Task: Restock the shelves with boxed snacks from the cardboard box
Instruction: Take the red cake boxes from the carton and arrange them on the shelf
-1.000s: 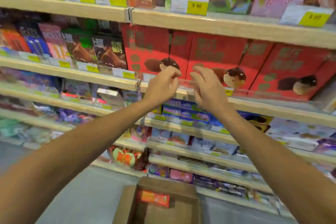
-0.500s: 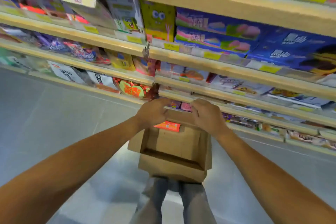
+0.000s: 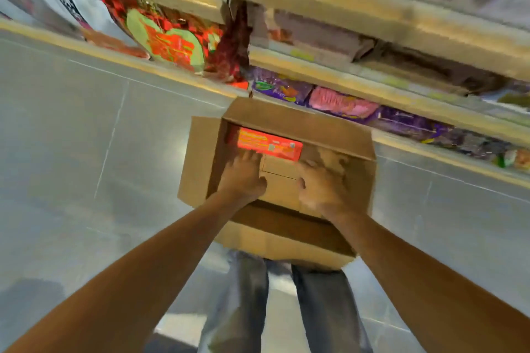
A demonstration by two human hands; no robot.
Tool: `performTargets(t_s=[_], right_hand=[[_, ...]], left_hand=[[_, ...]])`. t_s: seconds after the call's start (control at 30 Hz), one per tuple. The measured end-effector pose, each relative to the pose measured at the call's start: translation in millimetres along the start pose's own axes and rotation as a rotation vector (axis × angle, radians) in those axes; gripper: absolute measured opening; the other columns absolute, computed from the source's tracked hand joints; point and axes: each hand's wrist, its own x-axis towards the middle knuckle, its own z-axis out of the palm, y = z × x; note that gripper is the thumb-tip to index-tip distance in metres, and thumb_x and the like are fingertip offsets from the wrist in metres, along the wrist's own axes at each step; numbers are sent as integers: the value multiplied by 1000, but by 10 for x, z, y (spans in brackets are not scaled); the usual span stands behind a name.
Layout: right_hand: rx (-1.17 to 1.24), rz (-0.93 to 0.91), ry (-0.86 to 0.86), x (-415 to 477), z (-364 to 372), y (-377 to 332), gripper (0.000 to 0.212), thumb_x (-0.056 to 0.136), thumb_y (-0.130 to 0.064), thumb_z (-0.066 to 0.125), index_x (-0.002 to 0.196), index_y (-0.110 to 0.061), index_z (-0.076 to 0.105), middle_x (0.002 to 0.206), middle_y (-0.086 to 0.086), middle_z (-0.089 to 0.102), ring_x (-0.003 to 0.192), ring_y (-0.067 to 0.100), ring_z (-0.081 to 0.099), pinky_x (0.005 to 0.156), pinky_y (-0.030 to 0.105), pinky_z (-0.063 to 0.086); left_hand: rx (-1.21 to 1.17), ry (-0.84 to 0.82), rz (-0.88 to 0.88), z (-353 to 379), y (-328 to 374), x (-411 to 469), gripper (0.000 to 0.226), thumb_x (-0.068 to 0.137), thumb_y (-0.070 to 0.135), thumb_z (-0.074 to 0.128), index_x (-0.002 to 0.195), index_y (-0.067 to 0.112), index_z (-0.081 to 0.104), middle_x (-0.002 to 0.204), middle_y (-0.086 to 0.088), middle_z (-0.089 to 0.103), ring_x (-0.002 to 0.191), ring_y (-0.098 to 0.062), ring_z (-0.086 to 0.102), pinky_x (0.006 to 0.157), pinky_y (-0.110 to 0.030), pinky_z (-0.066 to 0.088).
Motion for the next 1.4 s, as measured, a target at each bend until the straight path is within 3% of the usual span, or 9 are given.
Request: performTargets(t_s=[0.27,0.37,0.47,0.57,0.7,0.87,1.07,1.2,1.4], right_hand=[[-11,12,-4,1179,1331,564,63,87,-15,47,147,-14,26,153,4,24,140,24,24,112,33,25],[-54,-14,4,1428,1563,648,69,89,-15,47,150,-14,16,159,4,8,147,21,4,118,33,11],[-106,-13,20,1680,1808,738,75,86,-15,52,150,-9,13,159,7,2,147,23,-3,120,36,3],[-144,3,93,1797,1970,762,74,83,-8,53,148,-5,19,157,14,11,146,29,5,119,40,4],[-249,30,266,1884,2105,770,71,73,-9,68,137,-3,39,133,18,45,124,36,43,110,48,28],[-323,2,189,1880,2022,739,67,75,-20,72,132,-5,40,121,17,49,110,32,49,95,40,38],[-329,-127,111,1275,1905,748,76,65,-39,82,123,-5,47,112,15,58,100,30,59,84,39,48],[-251,-159,15,754,1540,709,73,71,-30,78,131,-6,44,123,16,53,112,32,53,92,41,44],[-106,-161,-105,33,608,674,79,76,-42,69,140,-12,33,133,9,44,124,27,42,101,38,36]], left_hand=[[170,31,79,1070,-544,1299,78,89,24,51,151,12,5,159,-6,4,146,-26,8,116,-42,13],[252,71,125,1257,-683,1621,80,89,19,50,151,12,0,160,-4,-1,147,-25,1,118,-44,8],[345,137,175,1419,-781,1920,79,89,17,50,151,13,1,159,-5,0,147,-25,0,118,-44,7],[379,209,179,1493,-829,2064,79,87,15,53,151,12,6,157,-10,13,145,-29,10,117,-45,10],[501,367,173,1585,-840,2125,72,77,17,63,141,11,32,140,-13,41,129,-34,40,111,-46,28],[476,291,224,1565,-863,2044,57,85,18,63,133,10,34,137,-13,41,136,-32,33,117,-46,17],[467,145,283,1489,-814,1396,62,88,35,60,137,11,30,139,-10,41,132,-28,39,117,-43,15],[420,34,347,1284,-682,961,69,84,43,62,138,15,31,138,-8,43,130,-27,40,116,-43,18],[312,-148,366,445,-107,317,77,74,54,66,138,21,39,131,-4,52,118,-23,49,102,-38,36]])
